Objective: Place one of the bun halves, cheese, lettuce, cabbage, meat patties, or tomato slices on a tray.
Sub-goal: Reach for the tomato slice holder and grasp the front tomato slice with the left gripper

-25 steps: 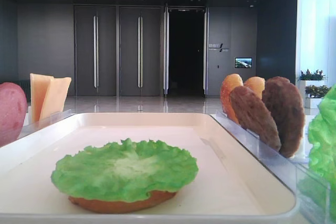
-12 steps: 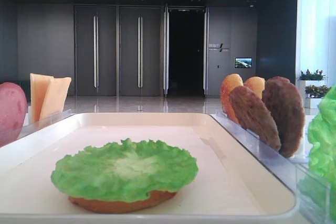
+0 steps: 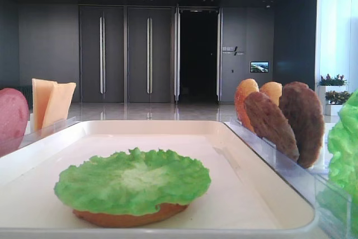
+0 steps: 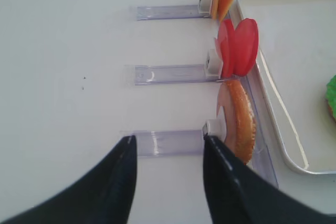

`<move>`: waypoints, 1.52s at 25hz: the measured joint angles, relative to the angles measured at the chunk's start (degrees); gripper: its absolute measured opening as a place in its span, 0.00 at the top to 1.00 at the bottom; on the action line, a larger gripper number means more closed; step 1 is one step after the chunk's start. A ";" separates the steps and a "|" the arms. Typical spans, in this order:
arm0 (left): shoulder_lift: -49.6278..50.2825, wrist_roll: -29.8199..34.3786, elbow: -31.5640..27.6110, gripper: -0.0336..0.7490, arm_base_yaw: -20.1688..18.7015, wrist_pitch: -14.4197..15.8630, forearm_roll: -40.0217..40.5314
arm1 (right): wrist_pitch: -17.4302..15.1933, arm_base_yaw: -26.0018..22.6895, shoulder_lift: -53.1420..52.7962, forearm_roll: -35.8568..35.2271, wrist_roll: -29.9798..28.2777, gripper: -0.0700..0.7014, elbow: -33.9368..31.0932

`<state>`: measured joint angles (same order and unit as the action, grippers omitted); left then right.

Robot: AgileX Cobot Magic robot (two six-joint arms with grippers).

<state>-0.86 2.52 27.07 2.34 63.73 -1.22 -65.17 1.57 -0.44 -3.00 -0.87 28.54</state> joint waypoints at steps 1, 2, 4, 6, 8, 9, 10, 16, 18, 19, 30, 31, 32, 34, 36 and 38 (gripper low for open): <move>0.00 0.00 0.00 0.48 0.00 0.00 0.00 | 0.00 0.00 0.00 0.00 0.00 0.43 0.00; 0.00 0.00 0.00 0.44 0.00 0.05 0.20 | 0.00 0.00 0.00 0.00 0.00 0.43 0.00; 0.12 0.00 0.55 0.40 0.00 0.21 1.22 | 0.00 0.00 0.00 0.00 0.00 0.43 0.00; 0.86 0.00 1.38 0.38 0.00 0.20 2.05 | 0.00 0.00 0.00 0.00 0.00 0.43 0.00; 2.48 -0.50 2.13 0.38 0.00 -0.15 2.63 | 0.00 0.00 0.00 0.00 0.00 0.43 0.00; 3.71 -1.30 2.59 0.38 0.00 -0.40 2.68 | 0.00 0.00 0.00 0.00 0.00 0.43 0.00; 5.23 -2.52 3.14 0.38 0.00 -0.50 2.71 | 0.00 0.00 0.00 0.00 0.00 0.43 0.00; 18.90 -4.37 7.55 0.38 0.00 -1.76 2.75 | 0.00 0.00 0.00 0.00 0.00 0.43 0.00; 24.62 -4.72 9.53 0.38 0.00 -2.04 2.75 | 0.00 0.00 0.00 0.00 0.00 0.43 0.00; 27.84 -4.79 10.38 0.38 0.00 -2.25 2.75 | 0.00 0.00 0.00 0.00 0.00 0.43 0.00; 57.95 -4.96 21.94 0.41 0.00 -4.32 1.89 | 0.00 0.00 0.00 -0.05 0.00 0.43 -0.04; 60.03 -5.01 23.03 0.41 0.00 -4.77 1.89 | 0.00 0.00 0.00 -0.05 0.00 0.43 -0.04; 62.07 -5.09 23.96 0.41 0.00 -4.92 1.82 | 0.00 0.00 0.00 -0.05 0.00 0.43 -0.04; 65.81 -5.20 26.23 0.41 0.00 -5.15 1.22 | 0.00 0.00 0.00 -0.05 0.00 0.43 -0.04; 69.38 -5.20 28.30 0.41 0.00 -5.72 0.78 | 0.00 0.00 0.00 -0.05 0.00 0.43 -0.04; 73.20 -5.20 30.64 0.41 0.00 -6.23 0.36 | 0.00 0.00 0.00 -0.05 0.00 0.43 -0.04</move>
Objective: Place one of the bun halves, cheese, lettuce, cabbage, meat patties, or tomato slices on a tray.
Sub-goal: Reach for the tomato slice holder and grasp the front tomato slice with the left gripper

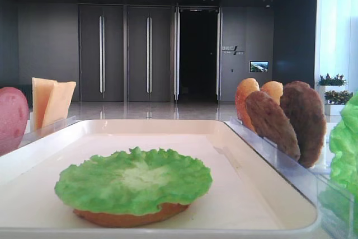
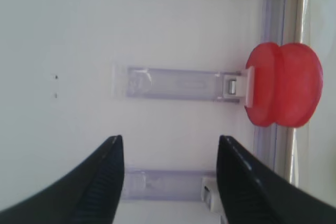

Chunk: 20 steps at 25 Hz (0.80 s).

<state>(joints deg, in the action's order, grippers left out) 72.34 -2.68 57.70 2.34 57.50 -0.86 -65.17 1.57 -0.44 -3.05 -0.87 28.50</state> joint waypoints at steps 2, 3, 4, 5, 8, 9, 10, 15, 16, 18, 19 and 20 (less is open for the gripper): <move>3.33 -0.05 2.11 0.41 0.00 -0.07 -0.30 | 0.00 0.00 0.00 0.00 0.00 0.43 0.00; 5.01 -0.25 3.19 0.41 0.00 -0.12 -0.43 | 0.00 0.00 0.00 0.00 0.00 0.43 0.00; 6.56 -0.30 4.25 0.41 0.00 -0.19 -0.44 | 0.00 0.00 0.00 0.00 0.00 0.43 0.00; 7.78 -0.36 5.09 0.41 0.00 -0.24 -0.48 | 0.00 0.00 0.00 0.00 0.00 0.43 0.00; 11.57 -0.40 7.89 0.41 0.00 -0.24 -0.64 | 0.00 0.00 0.00 0.00 0.00 0.43 0.00; 12.45 -0.40 8.79 0.41 0.00 -0.24 -0.83 | 0.00 0.00 0.00 0.00 0.00 0.43 0.00; 13.40 -0.40 9.58 0.41 0.00 -0.24 -1.10 | 0.00 0.00 0.00 0.00 0.00 0.43 0.00; 15.93 -0.40 10.92 0.41 0.00 -0.25 -1.53 | 0.00 0.00 0.00 0.00 0.00 0.43 0.00; 16.16 -0.40 10.93 0.41 0.00 -0.33 -1.53 | 0.00 0.00 0.00 0.00 0.00 0.43 0.00; 16.53 -0.54 10.93 0.41 0.00 -0.55 -1.53 | 0.00 0.00 0.00 0.00 0.00 0.43 0.00; 16.74 -0.67 10.93 0.41 0.00 -0.60 -1.57 | 0.00 0.00 0.00 0.00 0.00 0.43 0.00; 16.86 -0.66 10.97 0.41 0.00 -0.60 -1.64 | 0.00 0.00 0.00 0.00 0.00 0.43 0.00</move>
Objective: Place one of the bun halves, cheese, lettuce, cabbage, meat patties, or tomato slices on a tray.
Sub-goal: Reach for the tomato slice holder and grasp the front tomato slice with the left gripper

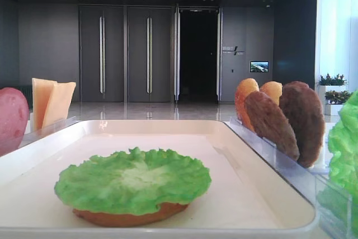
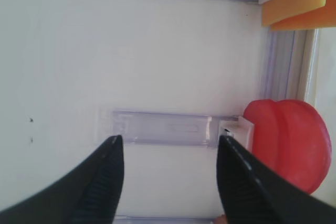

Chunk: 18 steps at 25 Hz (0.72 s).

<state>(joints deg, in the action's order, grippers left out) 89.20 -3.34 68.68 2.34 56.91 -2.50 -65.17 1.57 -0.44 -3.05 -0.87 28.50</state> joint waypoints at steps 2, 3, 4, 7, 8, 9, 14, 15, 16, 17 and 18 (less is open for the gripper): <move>0.31 -0.11 0.00 0.41 -0.43 0.00 -0.02 | 0.00 0.00 0.00 0.00 0.00 0.43 0.00; 0.38 -0.25 0.00 0.41 -0.88 0.07 0.19 | 0.00 0.00 0.00 0.00 0.00 0.43 0.00; 0.48 -0.71 0.00 0.41 -1.48 0.28 0.47 | 0.00 0.00 0.00 0.00 0.00 0.43 0.00; 0.55 -3.42 0.00 0.41 -4.70 0.36 1.51 | 0.00 0.00 0.00 0.00 0.00 0.43 0.00; 0.55 -4.33 0.00 0.41 -6.06 0.36 1.71 | 0.00 0.00 0.00 0.00 0.00 0.43 0.00; 0.55 -5.31 0.00 0.41 -7.55 0.36 1.83 | 0.00 0.00 0.00 0.00 0.00 0.43 0.00; 0.55 -10.55 0.01 0.41 -15.13 0.13 1.94 | 0.00 0.00 0.00 0.00 0.00 0.43 0.00; 0.55 -11.51 0.01 0.41 -16.74 0.00 1.94 | 0.00 0.00 0.00 0.00 0.00 0.43 0.00; 0.55 -12.42 0.01 0.41 -18.33 -0.12 2.00 | 0.00 0.00 0.00 0.00 0.00 0.43 0.00; 0.55 -13.03 0.01 0.41 -19.78 -0.34 2.50 | 0.00 0.00 0.00 0.00 0.00 0.43 0.00; 0.55 -13.79 0.01 0.41 -20.80 -0.51 2.50 | 0.00 0.00 0.00 0.00 0.00 0.43 0.00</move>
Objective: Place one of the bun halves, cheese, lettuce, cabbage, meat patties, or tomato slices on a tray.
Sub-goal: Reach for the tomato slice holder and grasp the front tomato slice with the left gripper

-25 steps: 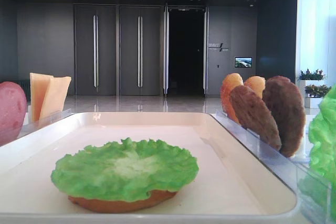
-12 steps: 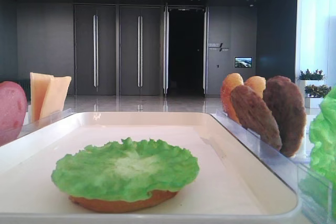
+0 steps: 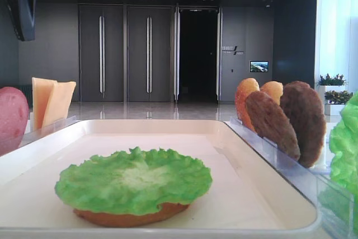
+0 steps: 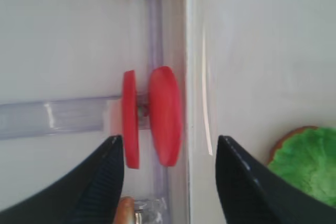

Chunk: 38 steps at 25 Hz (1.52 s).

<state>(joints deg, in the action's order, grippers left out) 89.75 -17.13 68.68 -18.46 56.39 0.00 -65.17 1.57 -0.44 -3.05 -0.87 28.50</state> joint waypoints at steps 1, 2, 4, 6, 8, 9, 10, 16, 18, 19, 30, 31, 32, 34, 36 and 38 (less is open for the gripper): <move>0.00 -0.86 0.00 0.41 -0.99 -0.06 0.00 | 0.00 0.00 0.00 0.00 0.00 0.43 0.00; 0.00 -1.64 0.00 0.41 -1.68 -0.12 0.00 | 0.00 0.00 0.00 0.00 0.00 0.43 0.00; 0.00 -2.49 0.00 0.41 -2.07 -0.38 0.00 | 0.00 0.00 0.00 0.00 0.00 0.43 0.00; 0.00 -2.85 0.00 0.41 -2.07 -0.38 0.00 | 0.00 0.00 0.00 0.00 0.00 0.43 0.00; 0.00 -3.07 0.00 0.41 -2.07 -0.38 0.00 | 0.00 0.00 0.00 0.00 0.00 0.43 0.00; 0.00 -3.12 0.00 0.41 -2.07 -0.38 0.00 | 0.00 0.00 0.00 0.00 0.00 0.43 0.00; 0.00 -3.20 0.00 0.41 -2.07 -0.38 0.00 | 0.00 0.00 0.00 0.00 0.00 0.43 0.00; 0.18 -3.30 0.00 0.41 -2.07 -0.44 -0.35 | 0.00 0.00 0.00 0.00 0.00 0.43 0.00; 0.84 -3.30 0.00 0.41 -2.07 -0.44 -0.54 | 0.00 0.00 0.00 0.00 0.00 0.43 0.00; 1.32 -3.30 0.00 0.41 -2.07 -0.44 -0.77 | 0.00 0.00 0.00 0.00 0.00 0.43 0.00; 6.28 -2.19 0.00 0.41 -2.07 -0.76 -2.07 | 0.00 0.00 0.00 0.00 0.00 0.43 0.00; 6.82 -2.14 0.00 0.41 -2.07 -0.76 -2.20 | 0.00 0.00 0.00 0.00 0.00 0.43 0.00; 7.23 -2.07 -0.05 0.41 -2.07 -0.76 -2.26 | 0.00 0.00 0.00 0.00 0.00 0.43 0.00; 7.89 -1.95 -0.18 0.41 -2.07 -1.01 -2.30 | 0.00 0.00 0.00 0.00 0.00 0.43 0.00; 8.01 -1.89 -0.69 0.41 -2.07 -1.91 -2.30 | 0.00 0.00 0.00 0.00 0.00 0.43 0.00; 8.01 -1.83 -0.90 0.41 -2.07 -2.11 -2.30 | 0.00 0.00 0.00 0.00 0.00 0.43 0.00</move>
<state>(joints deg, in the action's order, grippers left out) 97.76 -18.95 67.79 -20.53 54.29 -2.30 -65.17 1.57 -0.44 -3.05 -0.87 28.50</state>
